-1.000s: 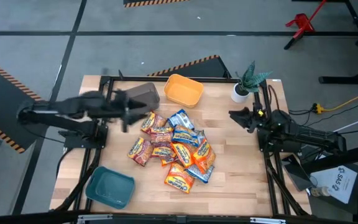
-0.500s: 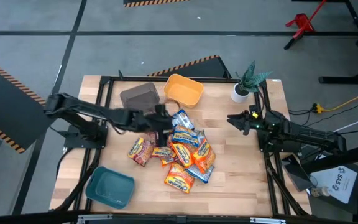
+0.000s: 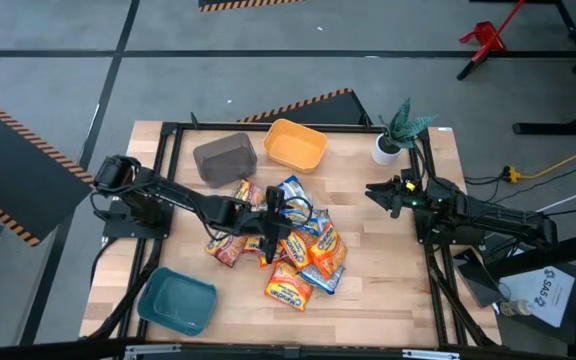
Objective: Sort Maruchan noodles
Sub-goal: Put the pack of blue ramen noodle soup into the transparent black bin
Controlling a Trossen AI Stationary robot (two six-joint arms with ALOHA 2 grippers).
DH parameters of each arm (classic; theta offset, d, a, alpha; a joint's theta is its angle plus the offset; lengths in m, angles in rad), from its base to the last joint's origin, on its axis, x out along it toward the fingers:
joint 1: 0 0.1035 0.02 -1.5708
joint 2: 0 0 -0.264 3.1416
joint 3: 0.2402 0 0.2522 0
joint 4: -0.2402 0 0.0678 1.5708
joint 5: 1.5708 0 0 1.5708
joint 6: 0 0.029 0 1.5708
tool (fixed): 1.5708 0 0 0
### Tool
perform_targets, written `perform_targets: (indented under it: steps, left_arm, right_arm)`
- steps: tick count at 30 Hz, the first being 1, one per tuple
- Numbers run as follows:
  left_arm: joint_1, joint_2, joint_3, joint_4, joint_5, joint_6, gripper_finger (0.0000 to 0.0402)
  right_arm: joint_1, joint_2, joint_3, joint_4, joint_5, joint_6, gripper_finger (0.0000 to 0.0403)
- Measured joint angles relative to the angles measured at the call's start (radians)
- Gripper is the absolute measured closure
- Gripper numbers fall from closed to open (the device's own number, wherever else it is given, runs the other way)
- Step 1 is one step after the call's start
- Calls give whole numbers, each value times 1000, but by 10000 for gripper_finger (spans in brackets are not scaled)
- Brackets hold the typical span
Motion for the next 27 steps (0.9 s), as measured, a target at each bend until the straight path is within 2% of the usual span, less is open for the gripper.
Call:
perform_targets:
  steps: [8, 15, 20, 27]
  left_arm:
    - [-20, 19, -1, -20, 43, 11, 127]
    - [-19, 66, -1, -23, -10, 26, 127]
    - [-15, 67, -1, -38, -1, 26, 127]
    - [14, 67, -2, -76, -42, 51, 127]
  right_arm:
    - [0, 0, 0, -2, 4, -1, 182]
    - [0, 0, 0, -2, 6, -1, 182]
    - [0, 0, 0, -2, 7, -1, 182]
    - [0, 0, 0, -2, 7, -1, 182]
